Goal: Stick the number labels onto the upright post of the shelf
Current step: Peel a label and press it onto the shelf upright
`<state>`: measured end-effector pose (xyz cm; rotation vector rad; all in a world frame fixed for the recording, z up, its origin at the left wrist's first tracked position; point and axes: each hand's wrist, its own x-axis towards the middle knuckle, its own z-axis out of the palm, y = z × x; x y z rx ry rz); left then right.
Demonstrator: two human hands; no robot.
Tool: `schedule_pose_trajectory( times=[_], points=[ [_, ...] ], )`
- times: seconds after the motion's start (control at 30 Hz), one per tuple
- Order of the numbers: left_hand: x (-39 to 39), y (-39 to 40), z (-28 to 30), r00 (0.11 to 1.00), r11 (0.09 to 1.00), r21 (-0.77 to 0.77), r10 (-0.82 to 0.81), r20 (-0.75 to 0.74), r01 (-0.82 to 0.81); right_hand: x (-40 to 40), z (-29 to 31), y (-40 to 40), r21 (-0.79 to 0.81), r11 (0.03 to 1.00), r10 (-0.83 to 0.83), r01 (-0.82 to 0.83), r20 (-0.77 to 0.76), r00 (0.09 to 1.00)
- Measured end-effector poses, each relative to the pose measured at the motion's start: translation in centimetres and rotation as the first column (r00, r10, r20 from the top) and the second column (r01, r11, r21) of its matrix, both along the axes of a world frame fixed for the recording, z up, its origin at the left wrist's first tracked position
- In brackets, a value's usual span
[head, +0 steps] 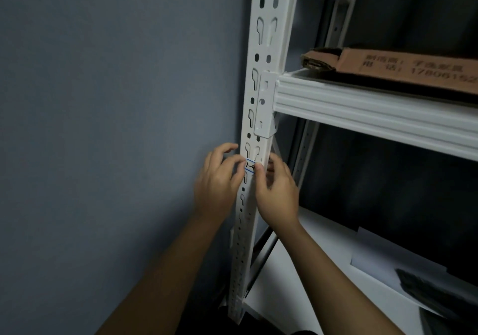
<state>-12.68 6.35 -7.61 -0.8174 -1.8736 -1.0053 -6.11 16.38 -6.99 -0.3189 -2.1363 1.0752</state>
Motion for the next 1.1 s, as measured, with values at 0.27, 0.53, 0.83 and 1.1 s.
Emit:
schedule_pose_trajectory(
  times=[0.27,0.53,0.83,1.1],
  points=[
    [-0.6,0.5,0.8,0.980,0.981,-0.130,0.125,-0.157,-0.146,0.0,0.0,-0.3,-0.008,1.000,-0.020,0.020,0.008,1.000],
    [-0.4,0.9,0.0,0.999,1.000,0.001,0.032,0.015,-0.032,-0.1,-0.1,-0.1,-0.030,1.000,-0.001,0.002,0.008,1.000],
    [-0.2,1.1,-0.1,0.994,1.000,0.024,0.016,0.104,-0.018,0.0,-0.2,0.1,-0.031,0.999,0.016,-0.016,0.005,1.000],
    [0.1,1.3,-0.2,0.988,0.998,0.055,0.009,0.157,-0.018,0.1,-0.2,0.2,-0.045,0.999,0.026,-0.025,0.015,1.000]
  ],
)
